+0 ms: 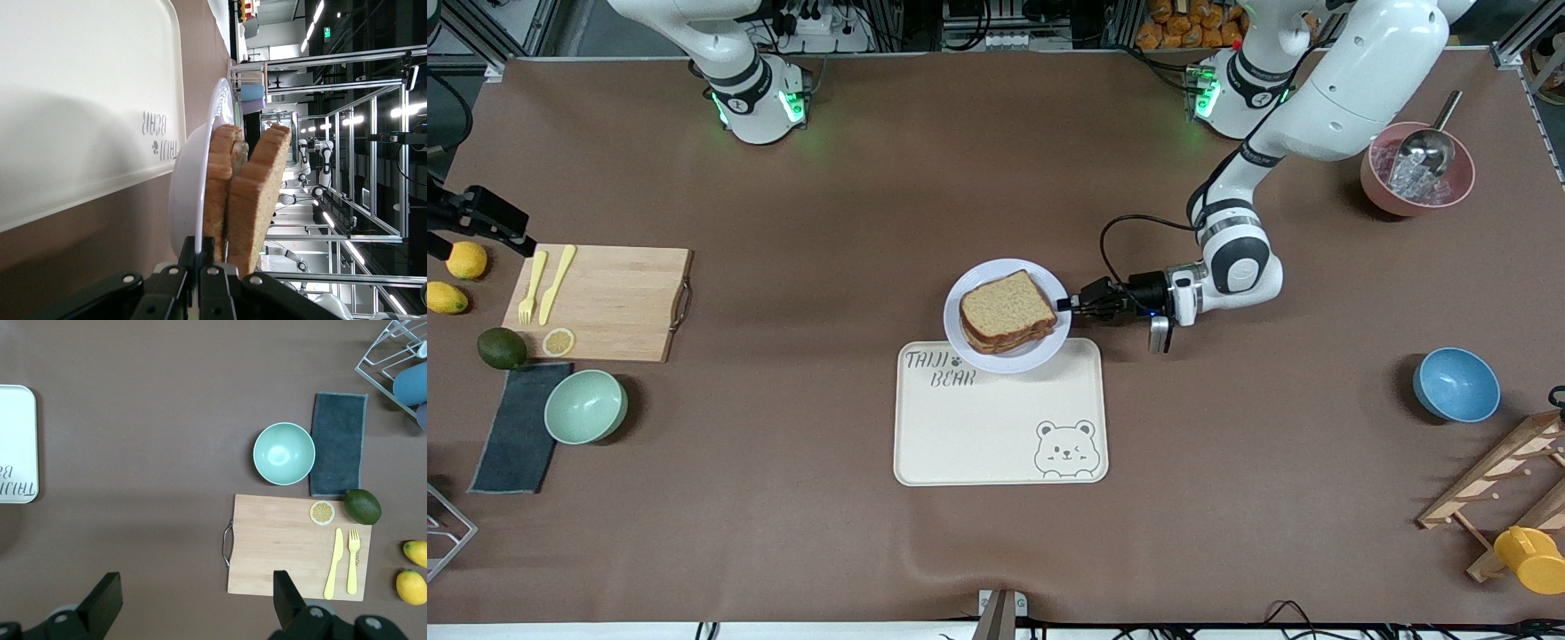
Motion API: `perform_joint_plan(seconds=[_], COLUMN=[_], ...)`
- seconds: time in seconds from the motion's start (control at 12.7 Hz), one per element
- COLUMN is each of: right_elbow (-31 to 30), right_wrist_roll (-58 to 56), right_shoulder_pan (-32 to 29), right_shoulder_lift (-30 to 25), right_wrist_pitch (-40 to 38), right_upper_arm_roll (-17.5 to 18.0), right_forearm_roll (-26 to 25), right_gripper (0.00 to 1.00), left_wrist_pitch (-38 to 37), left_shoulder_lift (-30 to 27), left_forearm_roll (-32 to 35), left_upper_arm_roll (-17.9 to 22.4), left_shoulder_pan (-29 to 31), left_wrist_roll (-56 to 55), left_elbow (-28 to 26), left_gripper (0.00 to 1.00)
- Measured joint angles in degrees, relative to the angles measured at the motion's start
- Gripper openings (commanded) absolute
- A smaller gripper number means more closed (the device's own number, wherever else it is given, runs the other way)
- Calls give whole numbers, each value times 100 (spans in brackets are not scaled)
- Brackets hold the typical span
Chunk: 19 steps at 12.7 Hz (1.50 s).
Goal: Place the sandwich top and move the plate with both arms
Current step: 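Slide the plate with the left gripper onto the bear tray, then adjust the plate with the left gripper toward the tray's middle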
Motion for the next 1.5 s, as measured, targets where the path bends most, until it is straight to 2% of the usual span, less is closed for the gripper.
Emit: perform_joint_plan(seconds=[0.16, 0.31, 0.47, 1.5], right_elbow=[0, 0, -1, -1], right_wrist_roll=[0, 0, 0, 0], right_shoulder_pan=[4, 12, 12, 21], right_shoulder_lift=[7, 18, 31, 39], right_wrist_pitch=[0, 0, 0, 0], right_upper_arm_roll=[8, 20, 21, 43], right_forearm_roll=[0, 0, 0, 0], right_gripper=[100, 100, 100, 100], left_wrist_pitch=[38, 359, 388, 714], left_shoulder_lift=[14, 214, 392, 751], left_forearm_roll=[-15, -16, -15, -15], left_upper_arm_roll=[7, 137, 188, 183], left_shoulder_pan=[-6, -32, -31, -171], left_wrist_roll=[-87, -821, -1032, -1176], left_elbow=[37, 831, 1265, 1735], left_gripper=[0, 0, 0, 0])
